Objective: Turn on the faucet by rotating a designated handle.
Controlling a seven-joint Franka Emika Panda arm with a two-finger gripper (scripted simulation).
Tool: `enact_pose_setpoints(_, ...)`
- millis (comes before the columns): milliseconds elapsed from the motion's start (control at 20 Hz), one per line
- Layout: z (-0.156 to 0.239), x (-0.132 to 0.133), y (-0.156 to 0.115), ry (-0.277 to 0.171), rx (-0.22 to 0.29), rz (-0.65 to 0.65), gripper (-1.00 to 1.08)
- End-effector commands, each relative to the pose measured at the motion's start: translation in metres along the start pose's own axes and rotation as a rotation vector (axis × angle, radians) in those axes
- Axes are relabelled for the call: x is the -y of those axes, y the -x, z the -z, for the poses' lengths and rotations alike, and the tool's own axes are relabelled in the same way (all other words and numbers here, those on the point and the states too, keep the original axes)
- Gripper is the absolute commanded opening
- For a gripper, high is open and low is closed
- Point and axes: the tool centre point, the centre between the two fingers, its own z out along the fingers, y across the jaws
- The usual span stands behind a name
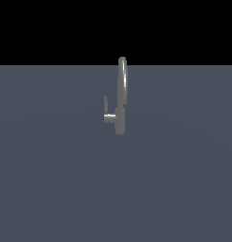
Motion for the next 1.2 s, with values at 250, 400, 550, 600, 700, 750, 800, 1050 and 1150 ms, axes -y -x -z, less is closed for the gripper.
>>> enact_pose_setpoints(250,0.003,0.001,-0.001,0.01,-0.012,-0.018,-1.0)
enact_pose_setpoints(400,0.009,0.002,-0.003,0.026,-0.031,-0.046,-1.0)
enact_pose_setpoints(550,0.016,0.004,-0.006,0.048,-0.058,-0.087,-1.0)
enact_pose_setpoints(600,0.019,0.005,-0.007,0.057,-0.069,-0.103,-1.0)
enact_pose_setpoints(700,0.026,0.008,-0.01,0.077,-0.093,-0.139,-1.0)
enact_pose_setpoints(750,0.029,0.009,-0.012,0.088,-0.106,-0.159,-1.0)
enact_pose_setpoints(800,0.033,0.011,-0.014,0.1,-0.121,-0.181,-1.0)
enact_pose_setpoints(1050,0.052,0.022,-0.025,0.168,-0.204,-0.303,-1.0)
enact_pose_setpoints(1150,0.059,0.027,-0.03,0.197,-0.238,-0.353,-1.0)
